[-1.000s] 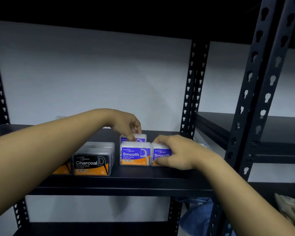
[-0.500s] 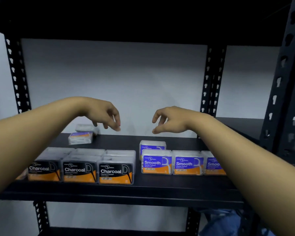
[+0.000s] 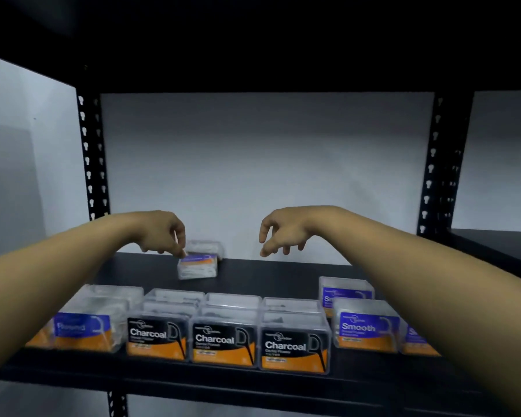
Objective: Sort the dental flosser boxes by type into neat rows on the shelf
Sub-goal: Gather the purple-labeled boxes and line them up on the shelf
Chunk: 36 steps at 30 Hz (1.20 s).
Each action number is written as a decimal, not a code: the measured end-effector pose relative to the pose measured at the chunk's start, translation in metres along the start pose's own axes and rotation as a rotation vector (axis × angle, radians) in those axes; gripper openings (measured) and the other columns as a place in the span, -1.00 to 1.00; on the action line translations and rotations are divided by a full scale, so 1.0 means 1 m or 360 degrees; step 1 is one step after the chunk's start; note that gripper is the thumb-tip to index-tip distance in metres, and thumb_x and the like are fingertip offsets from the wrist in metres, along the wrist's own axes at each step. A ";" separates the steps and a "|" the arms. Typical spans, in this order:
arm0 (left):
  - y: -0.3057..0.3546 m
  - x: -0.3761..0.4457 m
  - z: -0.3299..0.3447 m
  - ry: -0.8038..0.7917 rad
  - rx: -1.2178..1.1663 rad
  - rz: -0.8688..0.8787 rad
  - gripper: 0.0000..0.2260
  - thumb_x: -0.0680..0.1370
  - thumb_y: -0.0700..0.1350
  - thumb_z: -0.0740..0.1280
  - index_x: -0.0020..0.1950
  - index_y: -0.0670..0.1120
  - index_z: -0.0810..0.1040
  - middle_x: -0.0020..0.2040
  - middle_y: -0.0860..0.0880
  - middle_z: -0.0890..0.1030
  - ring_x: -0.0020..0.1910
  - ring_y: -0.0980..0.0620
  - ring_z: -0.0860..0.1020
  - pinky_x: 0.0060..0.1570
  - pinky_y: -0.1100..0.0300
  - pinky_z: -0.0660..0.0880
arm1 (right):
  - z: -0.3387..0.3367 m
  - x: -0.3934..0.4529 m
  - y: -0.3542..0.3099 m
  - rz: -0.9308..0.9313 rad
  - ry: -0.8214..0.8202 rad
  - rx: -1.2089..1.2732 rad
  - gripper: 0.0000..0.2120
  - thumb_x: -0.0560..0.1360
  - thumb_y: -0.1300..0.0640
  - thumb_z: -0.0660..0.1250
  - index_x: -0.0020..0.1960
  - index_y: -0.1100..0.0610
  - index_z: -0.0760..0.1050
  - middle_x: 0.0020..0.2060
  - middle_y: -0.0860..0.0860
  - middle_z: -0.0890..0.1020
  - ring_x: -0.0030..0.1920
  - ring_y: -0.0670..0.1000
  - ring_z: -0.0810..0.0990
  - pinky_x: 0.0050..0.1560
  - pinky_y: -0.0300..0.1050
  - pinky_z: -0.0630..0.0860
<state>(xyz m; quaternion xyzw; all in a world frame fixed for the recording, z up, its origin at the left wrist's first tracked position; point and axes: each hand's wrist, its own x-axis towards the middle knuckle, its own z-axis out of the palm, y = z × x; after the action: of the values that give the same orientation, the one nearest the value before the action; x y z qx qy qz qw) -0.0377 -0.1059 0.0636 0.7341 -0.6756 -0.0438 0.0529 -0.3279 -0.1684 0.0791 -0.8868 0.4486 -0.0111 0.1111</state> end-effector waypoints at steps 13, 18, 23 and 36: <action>-0.029 0.040 0.023 -0.0108 -0.0070 -0.0045 -0.51 0.43 0.20 0.48 0.21 -0.09 0.60 0.15 -0.04 0.62 0.01 -0.05 0.64 -0.17 0.04 0.69 | 0.021 0.102 -0.061 0.0036 0.0074 -0.0059 -0.64 0.55 -0.13 0.42 0.24 0.05 0.56 0.08 0.02 0.66 0.01 0.05 0.70 0.02 0.02 0.68; -0.027 0.058 0.030 -0.0232 -0.0067 -0.0080 -0.51 0.45 0.23 0.45 0.21 -0.08 0.60 0.16 -0.03 0.58 0.13 -0.12 0.60 0.02 -0.06 0.67 | 0.030 0.139 -0.065 0.0005 0.0228 -0.0121 -0.55 0.51 -0.13 0.47 0.33 0.01 0.54 0.18 0.00 0.60 0.05 0.07 0.61 -0.04 -0.03 0.64; -0.028 0.070 0.035 -0.0300 -0.0071 -0.0080 -0.52 0.45 0.22 0.46 0.22 -0.06 0.59 0.19 -0.04 0.57 0.15 -0.12 0.58 0.03 -0.09 0.67 | 0.044 0.159 -0.068 -0.0079 0.0211 -0.0326 -0.54 0.52 -0.09 0.48 0.36 0.03 0.52 0.29 -0.02 0.60 0.24 0.06 0.58 0.28 -0.03 0.52; -0.029 0.063 0.012 -0.0565 0.0220 -0.0127 -0.46 0.40 0.21 0.53 0.24 -0.10 0.62 0.16 -0.03 0.60 0.15 -0.09 0.63 0.09 -0.07 0.64 | 0.041 0.180 -0.070 -0.0041 0.0004 -0.0195 -0.71 0.41 0.08 0.61 0.04 -0.04 0.57 0.08 -0.05 0.58 0.10 0.10 0.60 -0.29 -0.11 0.59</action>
<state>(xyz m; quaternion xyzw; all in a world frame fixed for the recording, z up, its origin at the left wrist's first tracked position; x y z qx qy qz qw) -0.0059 -0.1668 0.0484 0.7430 -0.6460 -0.1281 -0.1195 -0.1599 -0.2638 0.0397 -0.8976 0.4371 0.0139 0.0558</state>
